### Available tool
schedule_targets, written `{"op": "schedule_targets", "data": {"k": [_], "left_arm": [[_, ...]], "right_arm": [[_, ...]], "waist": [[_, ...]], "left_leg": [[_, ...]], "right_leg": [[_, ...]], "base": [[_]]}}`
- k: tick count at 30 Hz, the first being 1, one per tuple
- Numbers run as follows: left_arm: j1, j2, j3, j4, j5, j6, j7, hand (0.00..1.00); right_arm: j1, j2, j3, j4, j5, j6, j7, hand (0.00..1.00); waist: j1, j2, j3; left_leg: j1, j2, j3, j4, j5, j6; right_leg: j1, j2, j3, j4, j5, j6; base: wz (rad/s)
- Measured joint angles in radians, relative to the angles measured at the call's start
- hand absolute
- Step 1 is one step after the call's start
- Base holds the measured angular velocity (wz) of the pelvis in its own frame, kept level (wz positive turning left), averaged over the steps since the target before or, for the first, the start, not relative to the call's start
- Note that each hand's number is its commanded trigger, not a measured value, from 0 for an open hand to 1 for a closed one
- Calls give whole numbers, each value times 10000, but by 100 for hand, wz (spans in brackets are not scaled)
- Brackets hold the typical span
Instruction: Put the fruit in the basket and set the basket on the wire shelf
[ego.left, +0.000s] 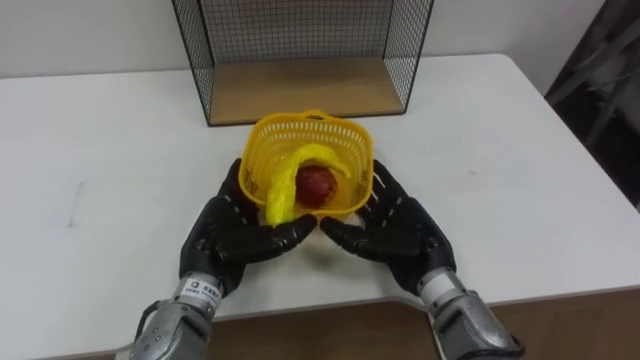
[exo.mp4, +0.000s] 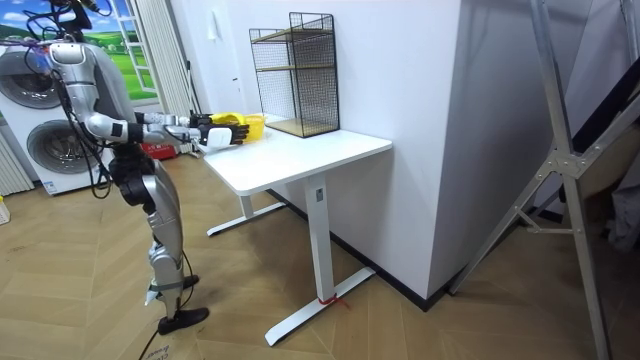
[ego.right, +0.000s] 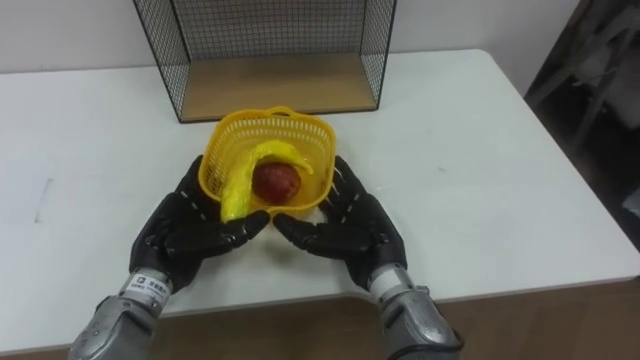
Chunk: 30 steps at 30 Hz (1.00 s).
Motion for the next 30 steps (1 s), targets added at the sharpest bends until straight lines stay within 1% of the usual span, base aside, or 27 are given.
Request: {"op": "schedule_targets", "data": {"k": [3,6,8,10,12,20,23,30], "left_arm": [[-3,-6,5,-73,-113,0,13,0],[-8,-10,14,-472,-116,-1,199,0],[-93,-7,47,-656,-118,-38,214,0],[-357,-33,32,-657,-117,-57,225,0],[-417,-29,31,-687,-118,-116,227,0],[-417,-34,-45,-711,-114,-118,227,0],[-416,-49,-45,-712,-104,-117,225,0],[-417,-196,-43,-719,-104,-118,222,0]], "right_arm": [[0,-27,0,0,-2,0,35,0],[-41,-37,-1,-16,-105,0,35,0],[-138,-39,-2,-19,-170,-13,2,0],[-268,-13,28,-19,-279,-29,-85,0],[-312,-10,31,-24,-349,-100,-169,0],[-529,11,32,-28,-681,-109,-479,0],[-595,69,28,-93,-1039,-109,-662,0],[-769,82,21,-122,-1308,-110,-860,0]], "waist": [[-1,5,0],[1,6,-5],[14,7,-10],[32,9,-12],[15,22,-20],[-20,31,-25],[-21,35,-28],[-21,76,-54]], "left_leg": [[-8,1,-11,-4,0,0],[-54,1,-4,-6,0,0],[-98,1,2,2,0,0],[-96,3,1,11,1,-1],[-95,3,2,9,1,0],[-149,6,-1,9,1,0],[-154,7,-1,9,0,0],[-152,7,-3,7,1,-1]], "right_leg": [[-4,2,-7,-3,0,0],[-59,1,-3,15,0,0],[-121,1,0,46,1,-1],[-119,1,-4,57,1,-2],[-117,1,-3,57,1,-2],[-141,0,-20,51,2,-3],[-140,-1,-34,34,4,-4],[-136,-2,-41,24,5,-4]], "base": [[0],[0],[0],[0],[0],[0],[0],[0]]}}
